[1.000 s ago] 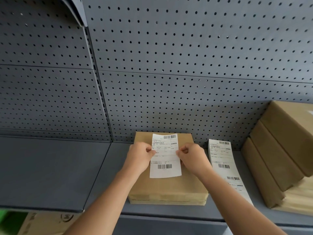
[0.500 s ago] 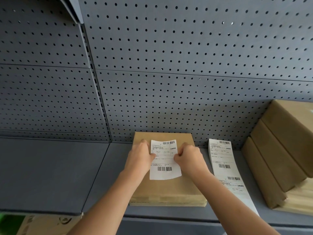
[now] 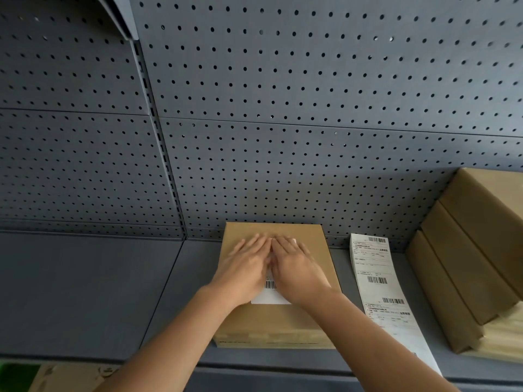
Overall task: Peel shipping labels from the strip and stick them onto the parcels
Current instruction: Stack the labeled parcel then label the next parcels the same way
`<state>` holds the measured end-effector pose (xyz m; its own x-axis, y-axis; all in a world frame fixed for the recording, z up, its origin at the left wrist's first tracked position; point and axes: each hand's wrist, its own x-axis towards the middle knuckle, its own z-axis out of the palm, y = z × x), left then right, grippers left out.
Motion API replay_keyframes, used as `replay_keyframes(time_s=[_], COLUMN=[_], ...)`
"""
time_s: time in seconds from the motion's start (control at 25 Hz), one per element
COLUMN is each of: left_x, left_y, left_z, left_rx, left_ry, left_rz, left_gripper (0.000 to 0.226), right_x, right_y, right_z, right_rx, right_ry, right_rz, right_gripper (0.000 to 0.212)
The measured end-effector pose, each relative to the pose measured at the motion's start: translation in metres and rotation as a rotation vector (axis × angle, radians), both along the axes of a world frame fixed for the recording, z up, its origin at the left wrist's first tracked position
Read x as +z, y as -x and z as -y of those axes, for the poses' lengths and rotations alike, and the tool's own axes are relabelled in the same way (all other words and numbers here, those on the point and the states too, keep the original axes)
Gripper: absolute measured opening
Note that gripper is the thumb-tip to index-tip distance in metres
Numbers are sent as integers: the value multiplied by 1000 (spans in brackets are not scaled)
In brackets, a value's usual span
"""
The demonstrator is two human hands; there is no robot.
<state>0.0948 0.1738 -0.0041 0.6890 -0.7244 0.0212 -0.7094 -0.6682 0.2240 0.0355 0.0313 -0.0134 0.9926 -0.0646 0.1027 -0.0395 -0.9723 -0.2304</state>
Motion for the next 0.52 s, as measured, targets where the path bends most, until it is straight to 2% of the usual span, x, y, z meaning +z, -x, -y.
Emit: replay_keyframes(time_s=[0.12, 0.28, 0.52], left_x=[-5, -3, -1], left_y=[-2, -1, -11], left_z=[-2, -3, -22], left_rx=[31, 75, 137], left_ry=[-57, -62, -75], left_rz=[-15, -9, -34], left_gripper=[58, 59, 58], right_x=[-7, -4, 4], right_y=[1, 7, 23], right_z=[0, 9, 42], right_rx=[-20, -93, -239], right_ry=[58, 40, 2], right_rz=[-66, -78, -154], right_gripper=[72, 60, 61])
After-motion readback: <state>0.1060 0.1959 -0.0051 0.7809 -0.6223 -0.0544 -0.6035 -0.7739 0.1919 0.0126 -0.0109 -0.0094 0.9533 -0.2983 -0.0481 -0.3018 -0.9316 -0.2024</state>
